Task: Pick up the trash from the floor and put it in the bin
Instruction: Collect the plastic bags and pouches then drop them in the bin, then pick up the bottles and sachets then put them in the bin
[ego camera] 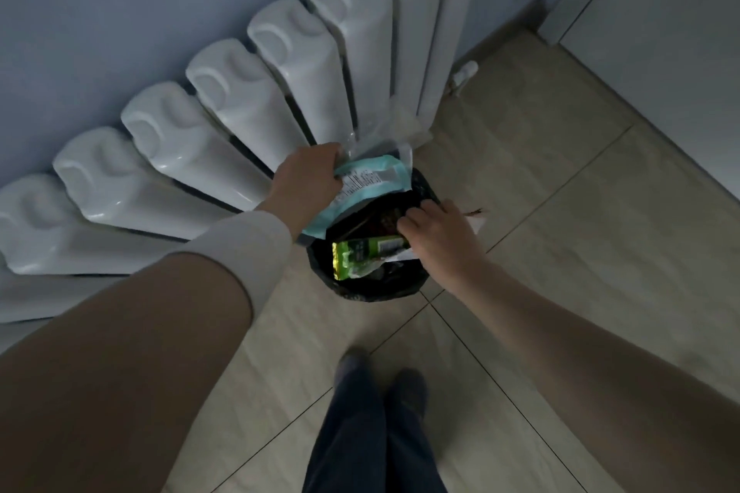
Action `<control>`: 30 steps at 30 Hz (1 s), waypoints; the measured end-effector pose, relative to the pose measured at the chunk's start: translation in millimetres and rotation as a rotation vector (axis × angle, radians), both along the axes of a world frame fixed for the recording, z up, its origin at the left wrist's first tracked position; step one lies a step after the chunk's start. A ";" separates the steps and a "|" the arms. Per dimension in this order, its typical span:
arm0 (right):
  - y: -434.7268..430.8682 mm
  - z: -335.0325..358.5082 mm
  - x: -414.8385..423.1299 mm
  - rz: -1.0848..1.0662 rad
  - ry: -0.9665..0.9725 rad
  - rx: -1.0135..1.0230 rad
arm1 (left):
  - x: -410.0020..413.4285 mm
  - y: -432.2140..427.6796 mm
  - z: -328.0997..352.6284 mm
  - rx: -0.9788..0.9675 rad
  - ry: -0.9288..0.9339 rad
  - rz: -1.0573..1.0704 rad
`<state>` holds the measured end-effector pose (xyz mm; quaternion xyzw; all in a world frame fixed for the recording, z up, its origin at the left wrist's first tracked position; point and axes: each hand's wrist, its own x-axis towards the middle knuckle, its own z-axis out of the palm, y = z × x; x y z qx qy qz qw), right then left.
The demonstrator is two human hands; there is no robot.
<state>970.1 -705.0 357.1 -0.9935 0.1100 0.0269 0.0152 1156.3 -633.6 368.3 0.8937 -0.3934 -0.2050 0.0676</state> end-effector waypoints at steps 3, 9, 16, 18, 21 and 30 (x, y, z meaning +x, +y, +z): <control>6.0 -26.7 10.9 0.052 0.014 -0.018 | 4.0 -8.7 -23.2 0.042 0.046 -0.063; 13.2 -91.2 23.7 0.004 0.224 0.060 | 3.3 -24.1 -85.6 0.173 0.274 -0.100; 8.8 -116.1 12.7 -0.069 0.347 0.143 | 2.0 -19.0 -102.1 0.169 0.255 -0.173; 7.4 -110.1 7.0 -0.098 0.361 0.136 | -2.2 -14.2 -94.2 0.190 0.138 -0.250; 5.2 -97.1 -3.9 -0.175 0.364 0.158 | -14.0 -5.2 -79.4 0.237 -0.051 -0.399; 9.9 -62.6 -95.4 -0.784 0.375 0.319 | -99.7 9.2 -49.1 0.369 -0.278 -0.688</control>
